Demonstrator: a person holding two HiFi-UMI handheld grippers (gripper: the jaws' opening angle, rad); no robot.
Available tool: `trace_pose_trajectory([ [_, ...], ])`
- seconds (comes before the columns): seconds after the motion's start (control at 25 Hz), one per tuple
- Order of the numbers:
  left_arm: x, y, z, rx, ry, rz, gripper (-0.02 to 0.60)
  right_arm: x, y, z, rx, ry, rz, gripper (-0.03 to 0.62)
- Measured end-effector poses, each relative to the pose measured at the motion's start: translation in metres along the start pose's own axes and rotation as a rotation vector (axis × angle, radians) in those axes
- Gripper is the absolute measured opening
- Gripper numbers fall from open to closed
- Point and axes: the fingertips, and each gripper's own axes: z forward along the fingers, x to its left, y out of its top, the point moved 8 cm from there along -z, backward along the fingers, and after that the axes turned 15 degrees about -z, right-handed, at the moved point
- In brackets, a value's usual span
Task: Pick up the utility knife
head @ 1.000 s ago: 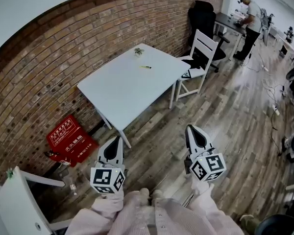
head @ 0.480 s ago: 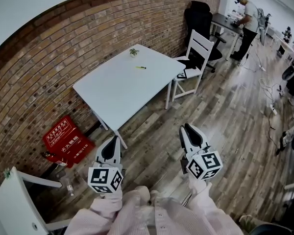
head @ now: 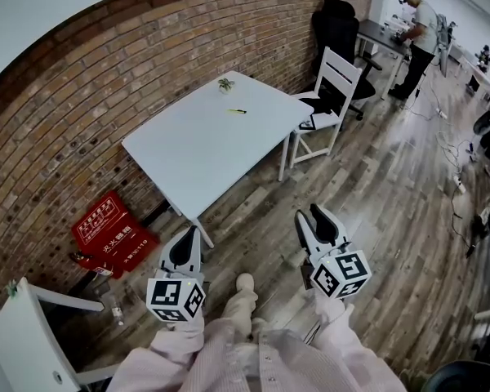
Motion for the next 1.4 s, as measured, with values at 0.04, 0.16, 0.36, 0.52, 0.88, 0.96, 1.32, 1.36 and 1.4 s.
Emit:
trace_pose_trajectory([
  [0.04, 0.002, 0.001, 0.005, 0.000, 0.001, -0.003, -0.008, -0.002, -0.001, 0.004, 0.002, -0.001, 0.002, 0.130],
  [0.16, 0.008, 0.000, 0.020, 0.001, 0.001, -0.014, -0.008, -0.010, -0.006, 0.018, 0.012, 0.000, 0.004, 0.130],
  [0.36, 0.018, 0.003, 0.057, 0.003, -0.006, -0.020, -0.008, -0.026, -0.010, 0.049, 0.017, -0.001, -0.008, 0.132],
  [0.52, 0.034, 0.004, 0.089, 0.007, -0.001, -0.032, -0.008, -0.041, -0.020, 0.083, 0.035, -0.001, 0.005, 0.132],
  [0.88, 0.064, 0.018, 0.167, 0.029, 0.005, -0.050, -0.008, -0.073, -0.028, 0.161, 0.059, 0.023, 0.018, 0.130],
  [0.96, 0.069, 0.019, 0.183, 0.035, -0.001, -0.055, -0.008, -0.077, -0.031, 0.176, 0.070, 0.044, 0.025, 0.130],
  [1.32, 0.099, 0.027, 0.240, 0.051, -0.005, -0.077, -0.008, -0.094, -0.039, 0.235, 0.099, 0.050, 0.027, 0.130],
  [1.36, 0.102, 0.027, 0.246, 0.055, -0.005, -0.079, -0.008, -0.096, -0.040, 0.240, 0.100, 0.048, 0.027, 0.130],
  [1.4, 0.104, 0.027, 0.251, 0.058, -0.008, -0.082, -0.008, -0.099, -0.041, 0.244, 0.102, 0.045, 0.027, 0.130],
])
